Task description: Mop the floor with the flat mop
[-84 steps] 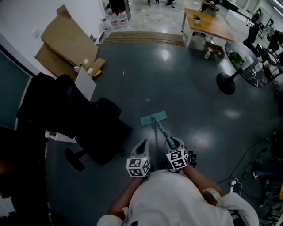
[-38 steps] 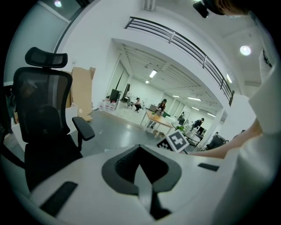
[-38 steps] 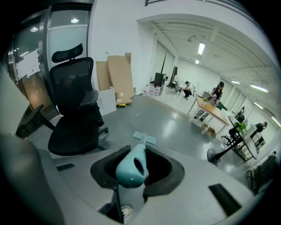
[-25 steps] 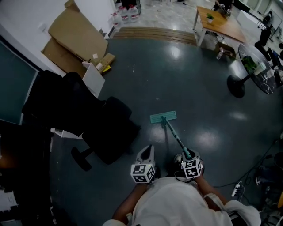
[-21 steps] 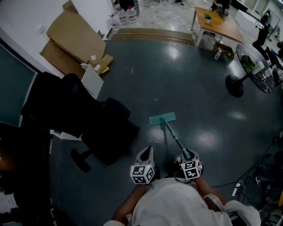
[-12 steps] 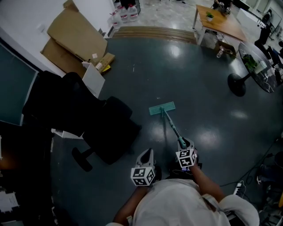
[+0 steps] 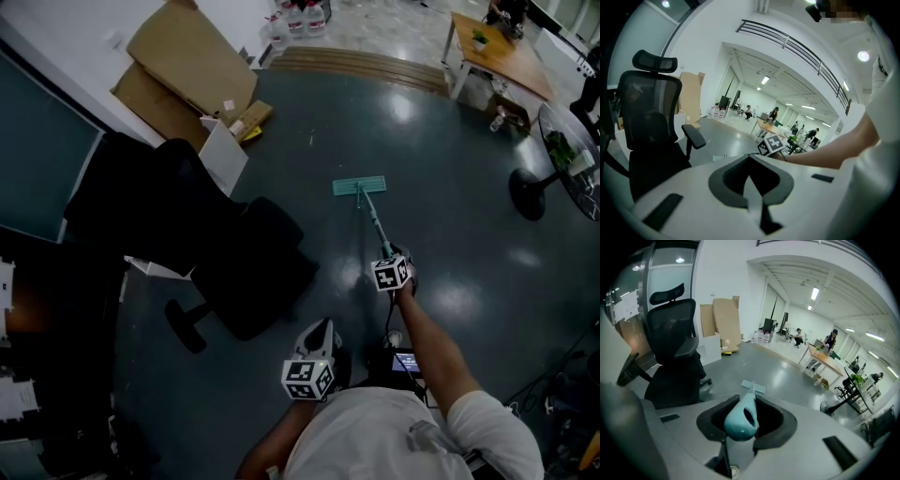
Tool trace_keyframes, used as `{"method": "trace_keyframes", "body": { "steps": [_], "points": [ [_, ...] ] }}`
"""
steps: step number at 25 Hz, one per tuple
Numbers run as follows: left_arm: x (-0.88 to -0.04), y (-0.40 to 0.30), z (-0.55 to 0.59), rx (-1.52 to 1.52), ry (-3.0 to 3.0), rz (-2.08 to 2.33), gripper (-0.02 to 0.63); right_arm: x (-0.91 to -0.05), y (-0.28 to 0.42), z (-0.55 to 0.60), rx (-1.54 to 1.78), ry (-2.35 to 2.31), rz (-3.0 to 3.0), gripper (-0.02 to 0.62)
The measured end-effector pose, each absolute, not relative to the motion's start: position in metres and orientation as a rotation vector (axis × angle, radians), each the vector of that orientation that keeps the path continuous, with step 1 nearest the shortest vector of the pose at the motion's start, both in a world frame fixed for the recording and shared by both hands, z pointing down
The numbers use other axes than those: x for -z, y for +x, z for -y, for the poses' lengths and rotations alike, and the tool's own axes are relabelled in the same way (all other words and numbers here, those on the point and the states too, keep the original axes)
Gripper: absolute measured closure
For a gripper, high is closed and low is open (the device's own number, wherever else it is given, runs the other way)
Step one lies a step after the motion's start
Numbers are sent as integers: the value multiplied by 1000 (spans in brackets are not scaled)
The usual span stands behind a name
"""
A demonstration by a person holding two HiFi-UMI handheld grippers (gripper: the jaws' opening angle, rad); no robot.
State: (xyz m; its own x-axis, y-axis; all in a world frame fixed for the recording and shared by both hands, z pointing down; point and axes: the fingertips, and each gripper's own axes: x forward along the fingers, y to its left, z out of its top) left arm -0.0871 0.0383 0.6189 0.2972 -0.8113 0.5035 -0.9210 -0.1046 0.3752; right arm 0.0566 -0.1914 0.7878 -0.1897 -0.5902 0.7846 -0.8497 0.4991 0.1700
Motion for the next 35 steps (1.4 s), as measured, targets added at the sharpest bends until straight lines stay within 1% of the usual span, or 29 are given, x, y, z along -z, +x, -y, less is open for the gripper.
{"method": "trace_keyframes", "body": {
  "steps": [3, 6, 12, 16, 23, 35],
  "points": [
    [-616, -92, -40, -214, 1933, 1557, 601, -784, 61, 191, -385, 1195, 1901, 485],
    [-618, -94, -40, -205, 1931, 1561, 601, -774, 75, 164, -406, 1187, 1911, 485],
    [-608, -80, -28, -188, 1989, 1534, 601, -715, 115, 50, -499, 1149, 1952, 485],
    [-597, -70, -18, -156, 2043, 1523, 601, -685, 117, -4, -483, 1100, 1974, 483],
    [-591, -56, -18, -150, 2100, 1494, 600, -689, 106, -21, -413, 1062, 1978, 484],
    [-592, -55, -25, -146, 2097, 1491, 600, -687, 102, -22, -388, 1054, 1993, 483]
  ]
}}
